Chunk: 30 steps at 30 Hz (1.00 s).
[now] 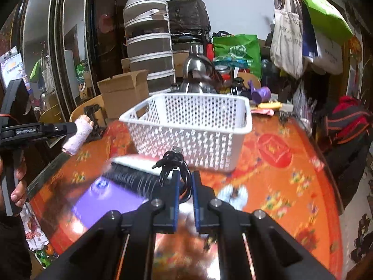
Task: Organize soft objects
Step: 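Carry the white roll into the white basket with the left tool while the right tool drops the cable there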
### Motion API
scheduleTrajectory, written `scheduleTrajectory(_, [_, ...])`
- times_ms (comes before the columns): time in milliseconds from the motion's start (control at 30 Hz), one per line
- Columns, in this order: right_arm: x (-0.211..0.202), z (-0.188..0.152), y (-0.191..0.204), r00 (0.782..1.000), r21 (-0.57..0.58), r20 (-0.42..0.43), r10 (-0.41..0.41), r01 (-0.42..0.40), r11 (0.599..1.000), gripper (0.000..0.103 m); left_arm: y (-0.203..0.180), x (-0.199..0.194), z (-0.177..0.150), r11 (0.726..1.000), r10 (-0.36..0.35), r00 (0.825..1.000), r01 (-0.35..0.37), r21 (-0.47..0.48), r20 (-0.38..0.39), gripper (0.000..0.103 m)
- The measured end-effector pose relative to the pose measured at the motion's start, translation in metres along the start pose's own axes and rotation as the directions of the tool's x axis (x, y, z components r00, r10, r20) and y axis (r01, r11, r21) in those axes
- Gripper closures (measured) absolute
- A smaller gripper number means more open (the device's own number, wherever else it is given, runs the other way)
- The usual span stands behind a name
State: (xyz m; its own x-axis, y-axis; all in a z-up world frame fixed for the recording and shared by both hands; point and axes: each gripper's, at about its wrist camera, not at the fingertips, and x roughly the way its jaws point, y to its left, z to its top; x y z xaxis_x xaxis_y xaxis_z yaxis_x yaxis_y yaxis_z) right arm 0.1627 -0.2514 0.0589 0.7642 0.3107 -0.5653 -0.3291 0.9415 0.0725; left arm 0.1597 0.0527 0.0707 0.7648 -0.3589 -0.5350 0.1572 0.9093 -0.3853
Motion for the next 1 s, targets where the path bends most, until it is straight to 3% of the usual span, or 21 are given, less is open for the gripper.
scheduleTrajectory(267, [0.042,0.066,-0.033,0.999,0.028,-0.025,-0.047,0.047,0.998,0.095,-0.019,0.027,0.078,1.0,0.029,0.999,-0.029,0.006,0.017,0.086])
scheduleTrajectory(500, [0.093,0.105,-0.064,0.991,0.045,-0.087,-0.1,0.104,0.994,0.095,-0.032,0.089,0.127,0.996,0.087,0.996,-0.086,0.019,-0.034,0.086])
scheduleTrajectory(733, [0.15,0.115,-0.08,0.976,0.045,-0.166,-0.138,0.147,0.988,0.095,-0.035,0.164,0.143,0.989,0.147,0.982,-0.146,0.016,-0.115,0.086])
scheduleTrajectory(1000, [0.189,0.109,-0.076,0.96,-0.006,-0.228,-0.163,0.166,0.986,0.095,-0.028,0.211,0.13,0.976,0.219,0.961,-0.215,0.045,-0.17,0.088])
